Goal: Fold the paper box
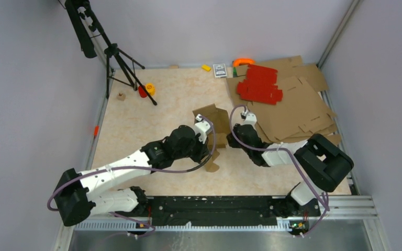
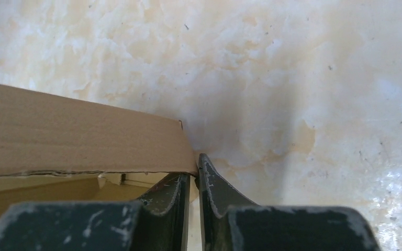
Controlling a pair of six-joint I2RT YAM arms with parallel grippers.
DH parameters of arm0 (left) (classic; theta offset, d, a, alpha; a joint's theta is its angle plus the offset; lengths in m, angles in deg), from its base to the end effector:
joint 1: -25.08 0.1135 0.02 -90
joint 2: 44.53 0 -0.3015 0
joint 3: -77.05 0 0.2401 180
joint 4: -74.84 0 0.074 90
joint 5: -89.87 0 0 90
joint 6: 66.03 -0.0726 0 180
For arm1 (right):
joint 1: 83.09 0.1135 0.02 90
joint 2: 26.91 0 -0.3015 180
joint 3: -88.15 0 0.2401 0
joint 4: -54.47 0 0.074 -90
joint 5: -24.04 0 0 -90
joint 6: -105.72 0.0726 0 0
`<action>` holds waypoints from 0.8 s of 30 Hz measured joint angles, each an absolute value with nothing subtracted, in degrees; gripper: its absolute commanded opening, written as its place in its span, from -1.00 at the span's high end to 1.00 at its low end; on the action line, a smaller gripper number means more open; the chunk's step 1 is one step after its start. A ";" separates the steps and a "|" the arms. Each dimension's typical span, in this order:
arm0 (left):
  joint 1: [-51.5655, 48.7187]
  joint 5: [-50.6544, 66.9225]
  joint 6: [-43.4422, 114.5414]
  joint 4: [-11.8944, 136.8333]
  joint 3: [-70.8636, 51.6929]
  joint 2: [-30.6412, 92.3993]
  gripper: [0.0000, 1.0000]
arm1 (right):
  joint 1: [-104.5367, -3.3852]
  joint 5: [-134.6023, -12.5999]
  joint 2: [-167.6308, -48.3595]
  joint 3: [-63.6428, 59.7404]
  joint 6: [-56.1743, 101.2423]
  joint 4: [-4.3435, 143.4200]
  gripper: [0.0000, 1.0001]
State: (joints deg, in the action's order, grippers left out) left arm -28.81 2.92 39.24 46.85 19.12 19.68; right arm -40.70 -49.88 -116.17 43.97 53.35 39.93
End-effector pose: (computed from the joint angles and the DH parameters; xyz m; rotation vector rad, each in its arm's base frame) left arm 0.1434 -0.2031 0.2762 0.7794 2.1279 -0.7296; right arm 0.2421 0.1938 0.1719 0.0829 2.1273 0.5495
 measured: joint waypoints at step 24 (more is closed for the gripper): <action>-28.81 4.80 38.76 48.49 19.12 20.90 1.00 | -48.98 -65.03 -117.41 44.06 81.17 38.44 0.82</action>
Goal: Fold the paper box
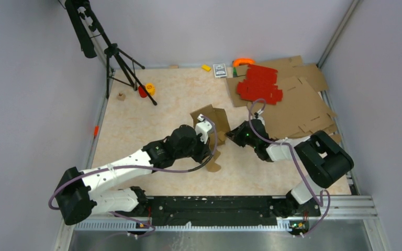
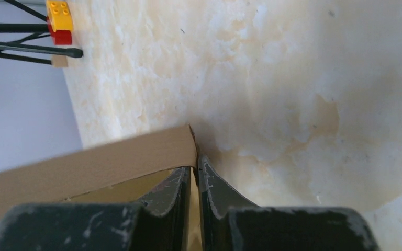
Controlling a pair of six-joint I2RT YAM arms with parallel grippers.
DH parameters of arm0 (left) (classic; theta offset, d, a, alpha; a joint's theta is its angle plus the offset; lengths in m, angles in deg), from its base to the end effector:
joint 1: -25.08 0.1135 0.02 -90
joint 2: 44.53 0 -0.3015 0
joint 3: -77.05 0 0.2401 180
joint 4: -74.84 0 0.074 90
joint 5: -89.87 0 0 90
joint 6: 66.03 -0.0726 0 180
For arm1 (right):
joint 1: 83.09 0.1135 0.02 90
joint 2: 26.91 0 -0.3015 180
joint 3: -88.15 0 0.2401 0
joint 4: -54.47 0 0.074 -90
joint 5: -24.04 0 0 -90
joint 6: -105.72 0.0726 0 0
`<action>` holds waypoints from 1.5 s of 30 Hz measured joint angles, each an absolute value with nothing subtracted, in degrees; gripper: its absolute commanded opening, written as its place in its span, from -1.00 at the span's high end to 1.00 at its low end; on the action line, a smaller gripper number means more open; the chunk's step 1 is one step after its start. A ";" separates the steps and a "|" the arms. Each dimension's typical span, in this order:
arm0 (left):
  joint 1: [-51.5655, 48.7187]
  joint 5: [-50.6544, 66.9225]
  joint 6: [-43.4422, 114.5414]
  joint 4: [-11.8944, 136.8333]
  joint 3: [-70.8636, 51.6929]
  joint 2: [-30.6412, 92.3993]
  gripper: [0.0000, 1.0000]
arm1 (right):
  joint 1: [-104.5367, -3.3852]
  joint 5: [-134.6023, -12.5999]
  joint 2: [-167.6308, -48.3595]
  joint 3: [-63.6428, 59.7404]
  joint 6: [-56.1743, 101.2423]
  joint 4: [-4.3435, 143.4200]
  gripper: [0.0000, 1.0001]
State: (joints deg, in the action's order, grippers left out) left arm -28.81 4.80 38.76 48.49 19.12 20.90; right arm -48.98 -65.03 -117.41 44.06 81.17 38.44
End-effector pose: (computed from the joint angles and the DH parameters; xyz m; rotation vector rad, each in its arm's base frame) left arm 0.1448 -0.2090 0.2749 0.8070 2.1171 -0.7620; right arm 0.2612 0.1755 0.1670 0.6242 2.1860 0.9826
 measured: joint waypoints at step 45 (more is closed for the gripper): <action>-29.75 5.63 36.85 47.96 17.59 22.61 1.00 | -56.91 -73.77 -109.41 44.32 46.37 42.57 -0.37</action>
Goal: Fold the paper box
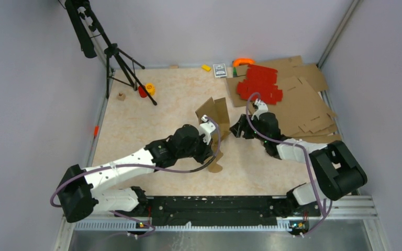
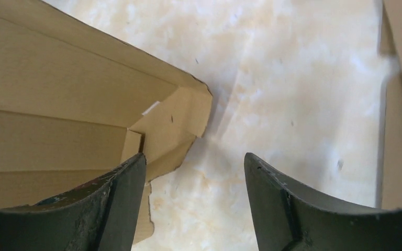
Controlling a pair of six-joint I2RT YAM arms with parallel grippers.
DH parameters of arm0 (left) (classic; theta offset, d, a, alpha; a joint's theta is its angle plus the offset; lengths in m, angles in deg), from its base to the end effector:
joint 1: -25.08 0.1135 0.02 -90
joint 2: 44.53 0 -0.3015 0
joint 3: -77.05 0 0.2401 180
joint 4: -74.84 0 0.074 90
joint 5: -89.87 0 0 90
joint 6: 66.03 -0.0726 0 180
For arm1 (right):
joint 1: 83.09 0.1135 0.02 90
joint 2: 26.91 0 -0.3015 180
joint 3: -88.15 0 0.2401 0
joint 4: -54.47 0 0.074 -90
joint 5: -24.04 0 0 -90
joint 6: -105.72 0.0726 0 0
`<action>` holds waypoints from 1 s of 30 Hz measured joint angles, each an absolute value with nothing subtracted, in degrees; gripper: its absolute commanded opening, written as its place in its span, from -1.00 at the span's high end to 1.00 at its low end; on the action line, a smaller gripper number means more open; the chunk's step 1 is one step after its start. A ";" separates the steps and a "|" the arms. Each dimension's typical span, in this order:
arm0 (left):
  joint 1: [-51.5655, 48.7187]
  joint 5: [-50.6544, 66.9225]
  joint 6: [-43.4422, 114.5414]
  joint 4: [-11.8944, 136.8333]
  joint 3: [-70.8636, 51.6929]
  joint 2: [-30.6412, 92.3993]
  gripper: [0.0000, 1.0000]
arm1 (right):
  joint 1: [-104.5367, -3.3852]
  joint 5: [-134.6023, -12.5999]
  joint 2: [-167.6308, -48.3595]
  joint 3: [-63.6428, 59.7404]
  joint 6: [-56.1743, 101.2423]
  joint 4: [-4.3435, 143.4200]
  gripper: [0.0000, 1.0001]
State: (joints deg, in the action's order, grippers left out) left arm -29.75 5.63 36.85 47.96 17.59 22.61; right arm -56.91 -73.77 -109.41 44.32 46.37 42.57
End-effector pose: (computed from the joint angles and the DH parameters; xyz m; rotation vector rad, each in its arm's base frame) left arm 0.1445 -0.2178 0.2763 0.8717 2.1055 -0.7620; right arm 0.2634 0.1405 0.1967 -0.0063 2.1194 0.7474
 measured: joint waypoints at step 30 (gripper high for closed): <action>-29.80 4.93 36.02 46.41 16.59 23.07 1.00 | -59.54 -93.82 -123.03 28.89 23.29 37.79 1.00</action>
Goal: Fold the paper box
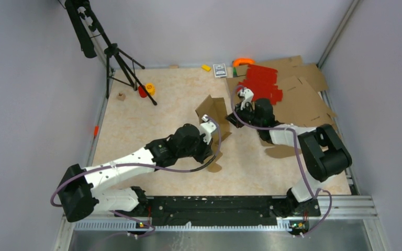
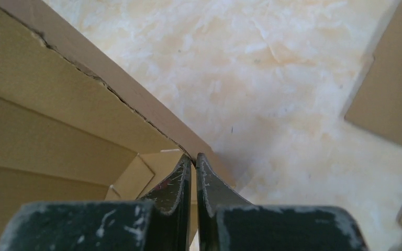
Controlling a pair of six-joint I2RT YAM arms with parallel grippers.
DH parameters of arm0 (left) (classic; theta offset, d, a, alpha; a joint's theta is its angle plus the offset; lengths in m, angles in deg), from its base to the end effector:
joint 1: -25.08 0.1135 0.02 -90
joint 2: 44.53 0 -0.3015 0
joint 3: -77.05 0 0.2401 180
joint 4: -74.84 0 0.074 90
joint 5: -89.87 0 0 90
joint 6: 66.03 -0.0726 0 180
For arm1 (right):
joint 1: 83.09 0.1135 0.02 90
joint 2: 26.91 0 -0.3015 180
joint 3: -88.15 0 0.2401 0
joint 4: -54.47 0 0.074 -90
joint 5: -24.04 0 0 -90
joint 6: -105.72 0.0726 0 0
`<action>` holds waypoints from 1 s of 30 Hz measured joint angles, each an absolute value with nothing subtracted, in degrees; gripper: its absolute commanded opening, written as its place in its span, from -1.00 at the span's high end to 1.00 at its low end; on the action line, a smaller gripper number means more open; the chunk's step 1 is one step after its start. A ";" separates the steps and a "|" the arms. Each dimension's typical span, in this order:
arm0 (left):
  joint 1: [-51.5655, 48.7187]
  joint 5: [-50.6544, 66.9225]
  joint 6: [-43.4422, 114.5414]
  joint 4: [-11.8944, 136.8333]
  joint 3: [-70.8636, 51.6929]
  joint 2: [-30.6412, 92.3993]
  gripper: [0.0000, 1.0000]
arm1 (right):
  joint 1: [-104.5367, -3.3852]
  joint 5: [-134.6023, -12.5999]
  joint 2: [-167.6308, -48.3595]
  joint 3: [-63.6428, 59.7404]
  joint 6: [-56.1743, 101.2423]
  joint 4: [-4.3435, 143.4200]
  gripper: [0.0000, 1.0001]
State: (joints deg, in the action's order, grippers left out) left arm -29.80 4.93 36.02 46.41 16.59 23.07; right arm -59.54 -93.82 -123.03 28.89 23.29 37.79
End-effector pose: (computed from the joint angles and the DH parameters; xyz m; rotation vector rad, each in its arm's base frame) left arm 0.1457 -0.2183 0.2773 0.8849 2.1137 -0.7341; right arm 0.3292 0.1805 0.2216 -0.6022 1.8745 0.8267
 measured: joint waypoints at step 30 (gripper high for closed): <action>-15.94 25.87 43.81 54.56 17.35 20.29 1.00 | -47.12 -58.08 -94.35 43.33 47.18 64.98 1.00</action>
